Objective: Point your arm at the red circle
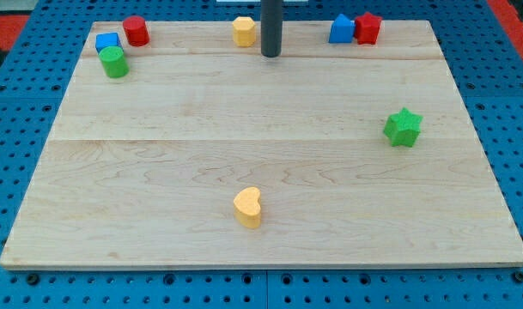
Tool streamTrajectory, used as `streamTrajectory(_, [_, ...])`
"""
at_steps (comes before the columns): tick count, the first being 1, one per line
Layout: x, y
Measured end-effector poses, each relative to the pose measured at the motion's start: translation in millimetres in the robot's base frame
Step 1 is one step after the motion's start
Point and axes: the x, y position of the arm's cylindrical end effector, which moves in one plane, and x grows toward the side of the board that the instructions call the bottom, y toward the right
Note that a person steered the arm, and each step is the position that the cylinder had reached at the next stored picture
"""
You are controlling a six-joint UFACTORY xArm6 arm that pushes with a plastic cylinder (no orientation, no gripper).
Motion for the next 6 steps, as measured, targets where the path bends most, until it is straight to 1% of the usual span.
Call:
streamTrajectory(1, [-14.1,-51.3])
streamTrajectory(2, [-14.3,-124.9])
streamTrajectory(4, [-11.5,-170.5])
streamTrajectory(5, [-8.6,-212.9])
streamTrajectory(6, [1.7,-219.4])
